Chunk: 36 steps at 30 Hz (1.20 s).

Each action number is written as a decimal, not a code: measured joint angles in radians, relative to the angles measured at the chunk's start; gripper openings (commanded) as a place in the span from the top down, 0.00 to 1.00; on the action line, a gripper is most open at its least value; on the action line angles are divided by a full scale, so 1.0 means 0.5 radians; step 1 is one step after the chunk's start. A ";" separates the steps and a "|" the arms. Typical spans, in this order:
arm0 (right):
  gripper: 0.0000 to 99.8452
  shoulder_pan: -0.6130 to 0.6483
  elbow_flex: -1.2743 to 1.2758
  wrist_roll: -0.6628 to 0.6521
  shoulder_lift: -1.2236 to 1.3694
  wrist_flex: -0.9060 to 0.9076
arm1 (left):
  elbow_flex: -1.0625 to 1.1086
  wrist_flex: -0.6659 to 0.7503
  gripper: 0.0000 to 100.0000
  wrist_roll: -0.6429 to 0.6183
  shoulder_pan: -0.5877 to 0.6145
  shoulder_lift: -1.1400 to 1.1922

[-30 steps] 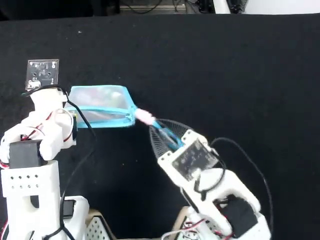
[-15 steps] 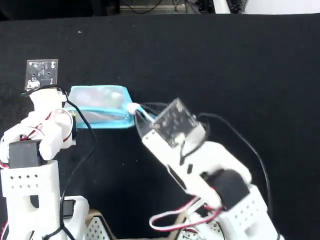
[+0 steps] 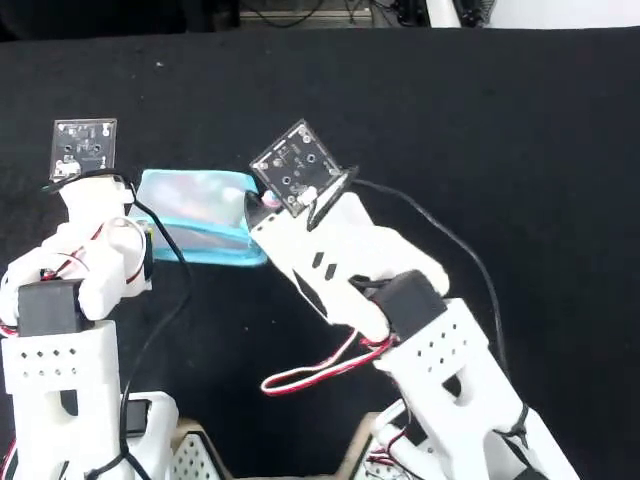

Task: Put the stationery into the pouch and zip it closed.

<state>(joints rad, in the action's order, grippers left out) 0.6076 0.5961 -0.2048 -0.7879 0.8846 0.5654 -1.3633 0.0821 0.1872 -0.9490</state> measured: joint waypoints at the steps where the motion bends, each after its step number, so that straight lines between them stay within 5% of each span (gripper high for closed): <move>1: 0.79 0.000 -0.009 0.000 -0.025 0.058 | 0.000 0.000 0.97 0.000 0.000 0.000; 9: 0.79 -0.043 -0.028 -0.423 -0.365 0.399 | 0.000 0.000 0.97 0.000 0.000 0.000; 17: 0.79 -0.460 -0.028 -0.328 -0.473 0.500 | 0.000 0.000 0.97 0.000 0.000 0.000; 24: 0.79 -0.242 0.230 -0.577 -0.298 0.632 | 0.000 0.000 0.97 0.000 0.000 0.000; 36: 0.79 -0.015 1.234 -0.025 -0.374 -0.377 | 0.000 0.000 0.97 0.000 0.000 0.000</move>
<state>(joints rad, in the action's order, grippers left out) 0.5999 1.2129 -0.2171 -0.9751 0.6958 0.5654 -1.3633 0.0821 0.1872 -0.9490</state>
